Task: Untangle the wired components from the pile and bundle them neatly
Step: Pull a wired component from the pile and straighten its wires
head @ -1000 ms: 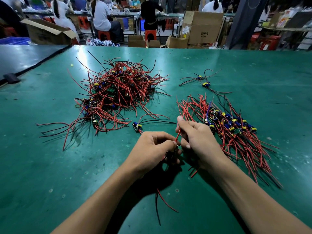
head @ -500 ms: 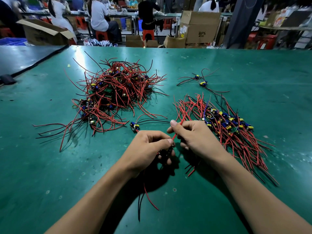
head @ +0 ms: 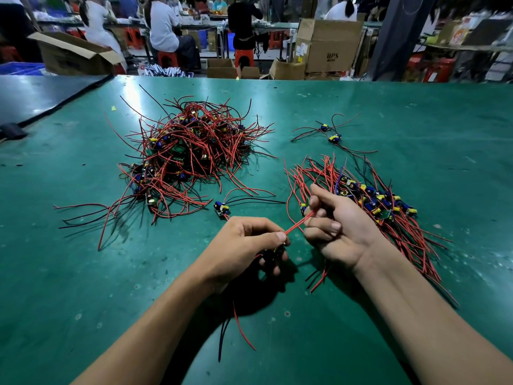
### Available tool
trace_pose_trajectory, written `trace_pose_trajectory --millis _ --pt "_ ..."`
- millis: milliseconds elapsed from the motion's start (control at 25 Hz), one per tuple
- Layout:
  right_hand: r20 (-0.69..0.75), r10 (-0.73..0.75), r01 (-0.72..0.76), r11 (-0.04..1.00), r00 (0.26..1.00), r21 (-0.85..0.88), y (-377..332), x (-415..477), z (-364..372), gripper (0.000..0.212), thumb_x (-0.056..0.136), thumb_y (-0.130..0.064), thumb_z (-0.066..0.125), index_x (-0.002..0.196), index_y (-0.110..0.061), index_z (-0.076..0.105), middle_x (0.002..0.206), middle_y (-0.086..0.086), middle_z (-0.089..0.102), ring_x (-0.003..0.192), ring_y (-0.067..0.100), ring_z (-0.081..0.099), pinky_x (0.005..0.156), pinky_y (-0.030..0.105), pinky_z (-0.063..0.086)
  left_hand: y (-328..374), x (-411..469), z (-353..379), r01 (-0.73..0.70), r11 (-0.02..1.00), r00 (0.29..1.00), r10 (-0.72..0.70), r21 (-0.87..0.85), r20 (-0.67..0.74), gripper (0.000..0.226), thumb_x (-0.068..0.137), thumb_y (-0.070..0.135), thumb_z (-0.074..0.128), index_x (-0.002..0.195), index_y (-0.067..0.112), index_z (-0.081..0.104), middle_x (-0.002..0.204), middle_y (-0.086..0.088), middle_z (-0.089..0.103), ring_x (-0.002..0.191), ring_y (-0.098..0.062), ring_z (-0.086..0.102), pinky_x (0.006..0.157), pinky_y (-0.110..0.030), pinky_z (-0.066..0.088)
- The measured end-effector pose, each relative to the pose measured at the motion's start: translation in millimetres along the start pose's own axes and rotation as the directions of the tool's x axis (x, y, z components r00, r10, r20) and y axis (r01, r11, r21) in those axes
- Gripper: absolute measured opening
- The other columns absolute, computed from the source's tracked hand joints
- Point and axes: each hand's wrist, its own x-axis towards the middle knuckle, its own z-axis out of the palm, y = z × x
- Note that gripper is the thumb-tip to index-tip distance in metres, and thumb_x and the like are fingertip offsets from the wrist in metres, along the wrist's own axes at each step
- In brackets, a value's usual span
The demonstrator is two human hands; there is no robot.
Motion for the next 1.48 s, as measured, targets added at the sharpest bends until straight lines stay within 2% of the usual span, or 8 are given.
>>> trace_pose_trajectory --millis 240,440,640,1040,1120,1200,1320,1480 --pt "0.101 -0.253 0.273 0.878 0.962 -0.394 27 2 5 0.041 0.094 -0.046 0.059 0.085 -0.009 0.073 0.056 -0.006 0.039 0.034 0.005 0.026 0.037 0.018 0.02 -1 5 2 -0.025 1.0 0.988 0.022 -0.017 -0.15 0.021 0.092 0.006 0.059 0.077 0.009 0.072 0.064 -0.013 0.066 0.046 -0.023 0.056 0.055 -0.029 0.04" --pt "0.086 -0.423 0.403 0.753 0.902 -0.521 23 5 -1 0.033 0.094 -0.035 0.066 0.083 -0.005 0.075 0.051 -0.004 0.034 0.035 0.006 0.028 0.035 0.016 0.022 2 4 -5 -0.008 1.0 0.999 0.007 -0.028 -0.049 0.014 0.089 0.007 0.061 0.079 0.003 0.07 0.064 -0.015 0.065 0.046 -0.024 0.056 0.058 -0.034 0.036" --pt "0.063 -0.586 0.535 0.684 0.808 -0.496 11 10 -8 0.03 0.096 -0.03 0.066 0.081 -0.004 0.072 0.045 -0.008 0.039 0.035 0.005 0.028 0.038 0.016 0.021 5 4 -6 0.012 0.998 1.0 -0.01 -0.062 0.023 0.012 0.078 0.019 0.065 0.073 0.011 0.073 0.063 -0.015 0.064 0.045 -0.024 0.056 0.056 -0.033 0.035" --pt "0.022 -0.52 0.469 0.75 0.854 -0.467 15 8 -8 0.053 0.086 -0.058 0.062 0.088 -0.006 0.072 0.055 -0.003 0.042 0.036 0.008 0.032 0.037 0.018 0.024 7 3 -6 0.058 0.974 0.995 -0.074 -0.217 -0.065 0.012 0.077 0.021 0.065 0.078 0.01 0.069 0.074 -0.017 0.07 0.05 -0.025 0.065 0.045 -0.023 0.05" --pt "0.103 -0.575 0.488 0.57 0.812 -0.661 20 8 -8 0.046 0.093 -0.056 0.058 0.089 -0.013 0.074 0.056 -0.005 0.047 0.04 0.01 0.04 0.04 0.023 0.033 8 7 -8 -0.001 0.944 0.988 -0.051 -0.33 -0.147 0.013 0.08 0.021 0.063 0.084 0.009 0.063 0.084 -0.018 0.073 0.064 -0.027 0.072 0.055 -0.029 0.058" --pt "0.307 -0.636 0.542 0.211 0.708 -0.813 26 10 -9 0.027 0.097 -0.038 0.063 0.089 -0.016 0.076 0.061 -0.011 0.057 0.052 0.005 0.049 0.053 0.028 0.046 11 9 -10 -0.069 0.916 0.975 -0.023 -0.396 -0.222 0.011 0.083 0.021 0.06 0.087 0.011 0.059 0.09 -0.016 0.075 0.074 -0.026 0.073 0.061 -0.032 0.058" --pt "0.612 -0.525 0.622 -0.186 0.592 -0.761 33 7 -10 0.014 0.087 -0.03 0.077 0.09 -0.017 0.077 0.074 -0.011 0.064 0.065 -0.007 0.053 0.065 0.016 0.039 13 11 -13 -0.118 0.912 0.944 -0.02 -0.393 -0.33 0.007 0.093 0.021 0.054 0.088 0.016 0.056 0.096 -0.011 0.075 0.074 -0.018 0.07 0.064 -0.03 0.05" --pt "0.662 -0.468 0.676 -0.17 0.585 -0.717 40 1 -6 0.036 0.077 -0.058 0.076 0.084 -0.024 0.07 0.071 -0.013 0.059 0.064 -0.001 0.053 0.062 0.012 0.035 16 11 -15 -0.107 0.9 0.907 -0.086 -0.423 -0.411 0.005 0.097 0.023 0.054 0.094 0.018 0.054 0.101 -0.008 0.075 0.07 -0.011 0.065 0.066 -0.031 0.042"
